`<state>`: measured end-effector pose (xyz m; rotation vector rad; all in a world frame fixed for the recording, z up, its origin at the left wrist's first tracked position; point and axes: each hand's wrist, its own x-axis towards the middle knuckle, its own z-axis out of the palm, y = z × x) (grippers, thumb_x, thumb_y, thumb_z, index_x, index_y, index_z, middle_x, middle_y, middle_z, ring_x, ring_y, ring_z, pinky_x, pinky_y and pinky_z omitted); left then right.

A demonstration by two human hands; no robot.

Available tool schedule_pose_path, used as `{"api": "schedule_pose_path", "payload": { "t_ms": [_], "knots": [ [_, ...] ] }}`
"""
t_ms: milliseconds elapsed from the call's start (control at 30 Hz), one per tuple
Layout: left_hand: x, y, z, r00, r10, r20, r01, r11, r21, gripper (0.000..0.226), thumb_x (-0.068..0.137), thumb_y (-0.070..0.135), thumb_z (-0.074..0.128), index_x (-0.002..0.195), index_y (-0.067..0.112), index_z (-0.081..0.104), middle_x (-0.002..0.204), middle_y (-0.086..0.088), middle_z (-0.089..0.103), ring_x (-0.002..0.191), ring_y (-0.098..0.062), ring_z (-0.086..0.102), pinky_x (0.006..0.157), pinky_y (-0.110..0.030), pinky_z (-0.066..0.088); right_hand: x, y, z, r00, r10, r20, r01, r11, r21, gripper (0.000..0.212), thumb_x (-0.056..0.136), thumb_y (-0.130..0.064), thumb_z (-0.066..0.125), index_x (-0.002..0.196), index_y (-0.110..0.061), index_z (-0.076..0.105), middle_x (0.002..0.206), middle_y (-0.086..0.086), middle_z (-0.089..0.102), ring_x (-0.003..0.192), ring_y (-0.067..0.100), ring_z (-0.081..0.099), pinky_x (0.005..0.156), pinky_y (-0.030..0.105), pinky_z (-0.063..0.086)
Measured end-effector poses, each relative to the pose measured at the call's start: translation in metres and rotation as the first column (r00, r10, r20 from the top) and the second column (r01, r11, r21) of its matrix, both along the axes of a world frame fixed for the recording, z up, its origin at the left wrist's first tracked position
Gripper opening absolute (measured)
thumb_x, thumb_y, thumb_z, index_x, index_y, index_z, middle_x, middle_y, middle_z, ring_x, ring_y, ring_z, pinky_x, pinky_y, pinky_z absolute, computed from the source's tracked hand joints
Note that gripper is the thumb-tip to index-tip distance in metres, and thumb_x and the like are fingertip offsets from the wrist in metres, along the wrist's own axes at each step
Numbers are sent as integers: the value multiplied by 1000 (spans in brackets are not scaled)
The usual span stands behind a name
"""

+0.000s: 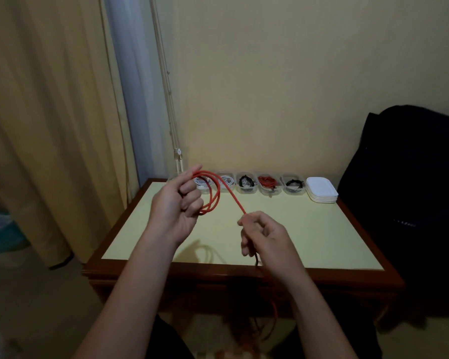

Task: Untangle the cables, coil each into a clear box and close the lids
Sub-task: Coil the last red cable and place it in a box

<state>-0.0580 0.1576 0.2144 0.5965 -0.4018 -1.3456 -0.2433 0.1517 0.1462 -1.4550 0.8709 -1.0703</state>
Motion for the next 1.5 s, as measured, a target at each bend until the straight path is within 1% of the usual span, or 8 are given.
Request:
{"api": "schedule_pose_path", "payload": {
  "t_ms": [200, 400, 533, 667, 867, 1000, 1267, 1500],
  "knots": [
    [14, 3, 10, 965, -68, -253, 43, 993, -106, 39, 85, 10, 49, 122, 2, 60, 53, 8, 30, 34, -7, 23, 33, -22, 18, -5, -13, -18, 971, -239, 11, 239, 971, -23, 12, 99, -21, 65, 94, -10, 62, 70, 2, 68, 54, 16, 51, 53, 21, 41],
    [30, 6, 14, 938, 71, -338, -119, 985, -123, 55, 83, 6, 47, 138, 2, 49, 57, 7, 34, 39, -5, 25, 36, -19, 19, -10, -17, -41, 889, -427, -163, 404, 901, -160, 13, 93, -16, 70, 82, -24, 69, 75, -7, 73, 65, 2, 61, 62, 23, 47],
    [10, 6, 8, 933, 327, 147, -314, 943, -106, 36, 102, 9, 45, 137, 4, 53, 65, 3, 44, 46, -5, 28, 40, -17, 23, -8, -15, -43, 826, -452, -338, 315, 866, -387, 20, 96, -13, 65, 80, -25, 66, 71, -12, 68, 72, 1, 64, 61, 10, 44],
    [-19, 8, 0, 625, 403, 669, -309, 914, -262, 40, 106, 13, 43, 145, 21, 46, 71, 3, 57, 55, -8, 50, 51, -22, 39, -3, -12, -36, 791, -419, -445, 164, 847, -506, 24, 99, -15, 60, 78, -28, 63, 63, -16, 58, 65, 4, 59, 57, 10, 37],
    [-35, 10, -20, 262, 262, 929, -2, 963, -271, 40, 107, 14, 42, 146, 21, 47, 85, -5, 67, 70, -13, 71, 64, -24, 53, -7, -8, -14, 810, -413, -416, 56, 760, -647, 27, 101, -20, 58, 74, -25, 58, 55, -21, 45, 58, -1, 50, 57, 13, 32],
    [-35, 13, -27, 309, 64, 949, 106, 989, -102, 34, 107, 17, 44, 138, 18, 58, 69, 3, 62, 50, -17, 58, 50, -25, 44, -12, -5, 5, 839, -455, -297, 147, 717, -682, 26, 101, -19, 56, 76, -17, 63, 59, -23, 48, 61, -5, 52, 57, 7, 33],
    [-40, 17, -24, 849, -311, 428, 345, 939, -2, 35, 91, 26, 60, 117, 7, 72, 58, 7, 16, 45, -6, 8, 39, -20, 7, -12, -3, 18, 858, -479, -185, 331, 791, -515, 33, 95, -53, 53, 88, -23, 64, 79, -11, 65, 69, 5, 57, 61, 19, 38],
    [-52, 13, -31, 898, -404, 176, 413, 911, -17, 35, 90, 23, 58, 120, 7, 68, 52, 8, 22, 32, -2, 18, 30, -15, 13, -4, 5, 22, 947, -304, -103, 264, 920, -289, 46, 92, -62, 49, 80, -21, 68, 55, -3, 56, 53, 10, 49, 54, 27, 40]
  ]
}}
